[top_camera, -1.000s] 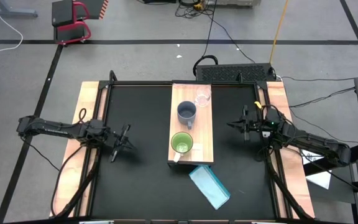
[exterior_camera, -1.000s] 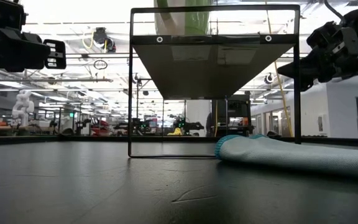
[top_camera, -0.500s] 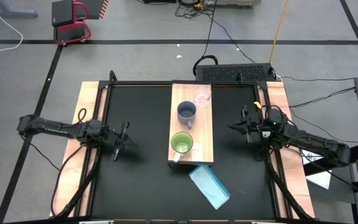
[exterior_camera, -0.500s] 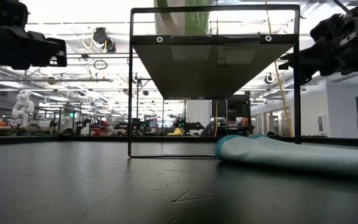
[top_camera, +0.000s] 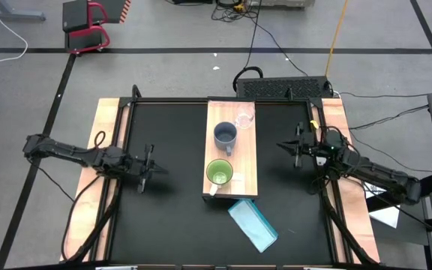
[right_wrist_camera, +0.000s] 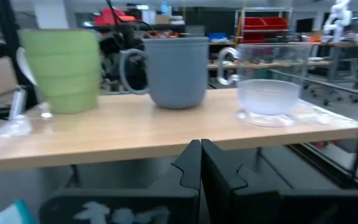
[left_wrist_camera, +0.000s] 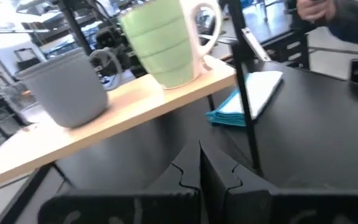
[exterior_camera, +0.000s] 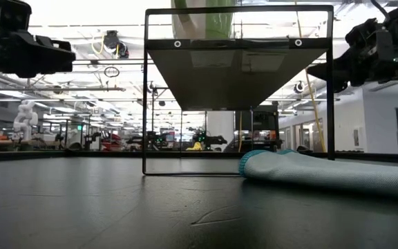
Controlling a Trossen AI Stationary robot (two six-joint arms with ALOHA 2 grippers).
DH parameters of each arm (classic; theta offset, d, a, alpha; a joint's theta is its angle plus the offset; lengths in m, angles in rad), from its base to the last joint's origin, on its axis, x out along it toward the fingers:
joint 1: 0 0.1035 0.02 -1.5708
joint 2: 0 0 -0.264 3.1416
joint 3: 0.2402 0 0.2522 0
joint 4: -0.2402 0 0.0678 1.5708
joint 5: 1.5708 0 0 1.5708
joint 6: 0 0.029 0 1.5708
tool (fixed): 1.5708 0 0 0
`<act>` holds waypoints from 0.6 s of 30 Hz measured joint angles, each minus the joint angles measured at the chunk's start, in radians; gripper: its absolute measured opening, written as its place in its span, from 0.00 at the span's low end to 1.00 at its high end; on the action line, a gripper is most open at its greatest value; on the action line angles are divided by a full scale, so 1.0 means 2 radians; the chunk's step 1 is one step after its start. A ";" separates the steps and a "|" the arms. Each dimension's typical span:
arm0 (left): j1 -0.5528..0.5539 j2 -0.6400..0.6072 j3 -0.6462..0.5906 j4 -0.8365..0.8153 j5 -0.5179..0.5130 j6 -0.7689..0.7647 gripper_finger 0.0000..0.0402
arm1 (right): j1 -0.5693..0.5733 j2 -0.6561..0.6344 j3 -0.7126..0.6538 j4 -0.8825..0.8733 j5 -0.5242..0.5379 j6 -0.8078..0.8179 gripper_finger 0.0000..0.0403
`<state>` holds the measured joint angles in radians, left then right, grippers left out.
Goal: Stack small to large cups/mugs on shelf
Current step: Return to Home Position
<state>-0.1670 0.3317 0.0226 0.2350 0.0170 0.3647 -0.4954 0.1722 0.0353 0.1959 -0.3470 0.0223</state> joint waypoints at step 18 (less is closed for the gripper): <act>0.167 0.000 0.010 -0.025 0.130 -0.013 0.00 | -0.050 0.016 0.000 0.009 -0.101 0.002 0.00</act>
<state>0.1676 0.3317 0.0433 0.1856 0.2763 0.3379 -0.5948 0.2036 0.0353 0.2130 -0.5486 0.0257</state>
